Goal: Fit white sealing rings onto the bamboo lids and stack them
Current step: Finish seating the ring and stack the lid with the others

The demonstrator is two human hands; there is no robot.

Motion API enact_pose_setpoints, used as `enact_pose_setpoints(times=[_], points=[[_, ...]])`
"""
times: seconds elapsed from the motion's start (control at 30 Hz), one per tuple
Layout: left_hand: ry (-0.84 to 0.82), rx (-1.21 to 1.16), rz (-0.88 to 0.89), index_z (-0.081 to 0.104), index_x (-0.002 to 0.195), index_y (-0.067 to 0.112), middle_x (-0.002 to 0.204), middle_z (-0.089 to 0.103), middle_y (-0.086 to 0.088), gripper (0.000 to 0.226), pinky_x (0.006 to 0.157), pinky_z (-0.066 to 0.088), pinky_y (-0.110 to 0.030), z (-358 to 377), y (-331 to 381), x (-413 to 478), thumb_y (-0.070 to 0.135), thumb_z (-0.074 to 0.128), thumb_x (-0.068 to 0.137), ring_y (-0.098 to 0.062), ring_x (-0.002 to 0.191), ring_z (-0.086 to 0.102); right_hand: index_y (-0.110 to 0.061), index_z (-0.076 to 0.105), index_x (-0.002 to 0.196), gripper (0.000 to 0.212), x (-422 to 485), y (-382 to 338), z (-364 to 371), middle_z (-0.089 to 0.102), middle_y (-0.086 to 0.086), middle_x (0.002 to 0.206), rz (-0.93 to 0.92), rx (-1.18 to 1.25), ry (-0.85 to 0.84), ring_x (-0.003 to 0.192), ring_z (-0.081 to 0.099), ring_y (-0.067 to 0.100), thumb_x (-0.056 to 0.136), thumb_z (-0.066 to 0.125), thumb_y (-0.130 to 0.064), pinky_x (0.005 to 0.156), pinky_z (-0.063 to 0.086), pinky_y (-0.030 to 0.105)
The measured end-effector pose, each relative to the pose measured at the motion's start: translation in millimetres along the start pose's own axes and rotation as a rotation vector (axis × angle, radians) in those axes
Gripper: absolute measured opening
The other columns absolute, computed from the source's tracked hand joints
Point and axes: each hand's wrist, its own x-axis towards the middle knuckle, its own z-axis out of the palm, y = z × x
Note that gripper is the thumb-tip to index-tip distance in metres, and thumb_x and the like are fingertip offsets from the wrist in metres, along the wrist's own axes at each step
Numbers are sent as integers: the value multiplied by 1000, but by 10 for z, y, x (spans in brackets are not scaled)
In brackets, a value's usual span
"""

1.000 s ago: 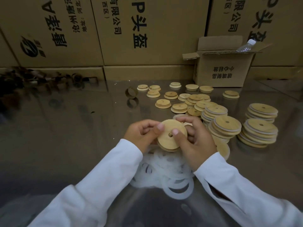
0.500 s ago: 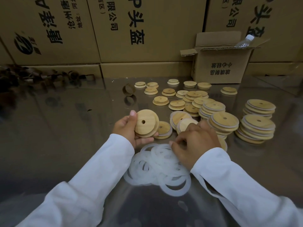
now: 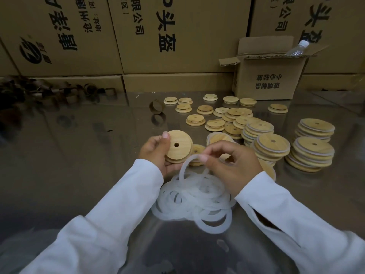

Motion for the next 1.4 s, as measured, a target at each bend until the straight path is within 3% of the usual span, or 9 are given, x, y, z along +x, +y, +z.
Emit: enact_pose_setpoints(times=[0.13, 0.2, 0.27, 0.37, 0.47, 0.67, 0.93, 1.17, 1.4], points=[[-86, 61, -103, 57, 103, 10, 112, 61, -24, 30, 60, 58, -44, 39, 9, -31, 35, 44, 94, -38, 90, 64, -25, 66, 67, 20, 45, -6, -19, 66, -8, 65, 136, 197, 114, 65, 57, 5, 77, 68, -8, 64, 48, 15], [-152, 91, -163, 55, 116, 7, 111, 62, -25, 44, 58, 58, -43, 63, 13, -60, 42, 42, 92, -35, 86, 66, -24, 66, 66, 20, 52, 8, -4, 67, -2, 66, 220, 218, 174, 64, 60, 9, 78, 68, -8, 62, 51, 17], [-227, 128, -192, 56, 115, 7, 104, 65, -23, 53, 53, 58, -39, 84, 8, -100, 49, 43, 86, -32, 77, 68, -24, 66, 64, 20, 50, 14, 12, 68, -2, 64, 262, 218, 214, 63, 63, 8, 77, 69, -10, 61, 51, 16], [-358, 191, -109, 64, 97, 15, 83, 71, -10, 42, 50, 56, -30, 68, -29, -146, 45, 54, 69, -25, 71, 71, -23, 66, 62, 19, 45, 8, 26, 68, 1, 65, 276, 198, 241, 64, 63, 10, 76, 70, -11, 61, 53, 19], [-433, 215, -32, 67, 93, 17, 79, 72, -5, 27, 56, 57, -30, 42, -71, -151, 32, 57, 74, -24, 77, 71, -24, 65, 62, 20, 46, 6, 35, 67, 3, 66, 281, 176, 249, 65, 63, 13, 76, 70, -10, 65, 53, 26], [-385, 203, 14, 68, 88, 19, 79, 71, -4, 22, 61, 59, -34, 69, -118, -118, 20, 47, 91, -19, 76, 70, -27, 65, 64, 19, 35, 1, 30, 64, 1, 64, 229, 84, 223, 58, 56, 1, 77, 69, -14, 59, 47, 12], [-328, 257, 187, 64, 87, 10, 67, 70, -1, 13, 49, 56, -29, 73, -110, -137, 14, 51, 89, -18, 65, 69, -25, 65, 63, 20, 50, 4, 21, 64, -2, 68, 249, 108, 236, 62, 55, 4, 78, 68, -11, 59, 46, 9], [-305, 302, 320, 64, 89, 11, 67, 70, 1, 14, 53, 58, -32, 72, -66, -151, 9, 51, 88, -15, 67, 67, -22, 66, 65, 20, 80, -53, -25, 64, -4, 69, 316, 173, 228, 64, 55, 4, 81, 64, -10, 58, 44, 6], [-264, 251, 339, 64, 89, 12, 65, 70, 3, 14, 53, 58, -31, 88, -57, -177, 7, 51, 88, -13, 65, 68, -21, 64, 68, 17, 44, -80, -1, 62, -5, 69, 213, 117, 216, 62, 54, 0, 81, 65, -9, 59, 44, 7]])
